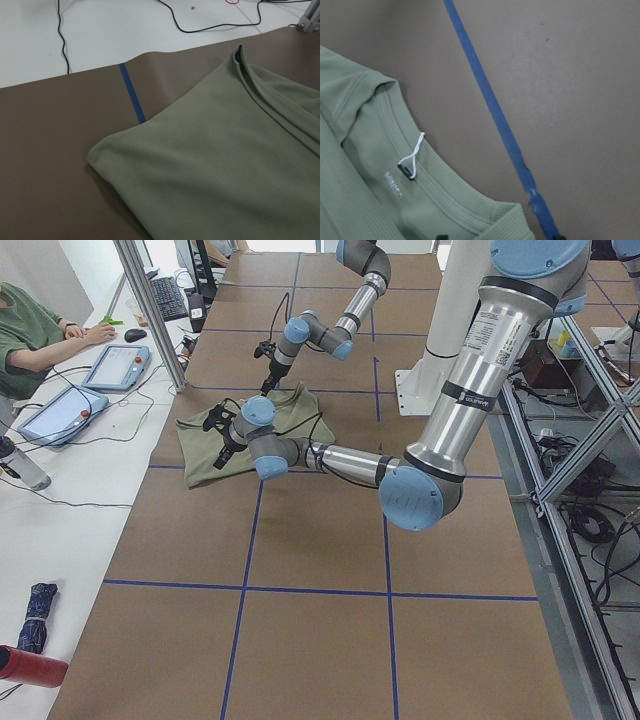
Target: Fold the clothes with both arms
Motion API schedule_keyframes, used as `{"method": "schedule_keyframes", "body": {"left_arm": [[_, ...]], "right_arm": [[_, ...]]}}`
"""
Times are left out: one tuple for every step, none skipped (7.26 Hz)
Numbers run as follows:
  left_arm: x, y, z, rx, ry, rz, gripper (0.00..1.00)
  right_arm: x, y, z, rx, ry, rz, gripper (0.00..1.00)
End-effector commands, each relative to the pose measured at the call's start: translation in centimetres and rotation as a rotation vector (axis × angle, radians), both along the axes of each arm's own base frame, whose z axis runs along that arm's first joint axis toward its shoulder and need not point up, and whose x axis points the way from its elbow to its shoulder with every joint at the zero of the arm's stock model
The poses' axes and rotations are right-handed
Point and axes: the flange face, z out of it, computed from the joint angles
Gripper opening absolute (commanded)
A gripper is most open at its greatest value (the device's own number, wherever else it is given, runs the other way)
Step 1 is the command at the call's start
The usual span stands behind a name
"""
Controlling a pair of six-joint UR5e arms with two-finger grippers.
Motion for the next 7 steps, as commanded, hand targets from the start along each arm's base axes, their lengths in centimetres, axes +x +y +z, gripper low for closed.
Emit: {"method": "schedule_keyframes", "body": {"left_arm": [[0.11,0.04,0.04,-0.001,0.000,0.002,1.00],[0.11,0.04,0.04,-0.001,0.000,0.002,1.00],[0.11,0.03,0.06,-0.002,-0.001,0.002,1.00],[0.11,0.04,0.04,-0.001,0.000,0.002,1.00],[0.11,0.04,0.04,-0.001,0.000,0.002,1.00],[0.11,0.04,0.04,-0.001,0.000,0.002,1.00],[0.10,0.05,-0.03,-0.001,0.001,0.001,1.00]], "right_arm": [[-0.08,0.08,0.13,0.005,0.008,-0.008,0.57],[-0.16,0.18,0.13,0.006,0.009,-0.011,0.55],[-0.16,0.18,0.13,0.006,0.009,-0.011,0.55],[-0.14,0.20,0.06,0.007,0.007,-0.011,0.36],[-0.16,0.18,0.13,0.006,0.009,-0.011,0.04],[-0.13,0.22,0.00,0.005,0.006,-0.011,0.00],[-0.02,0.29,-0.37,0.009,0.000,-0.011,0.00]]}}
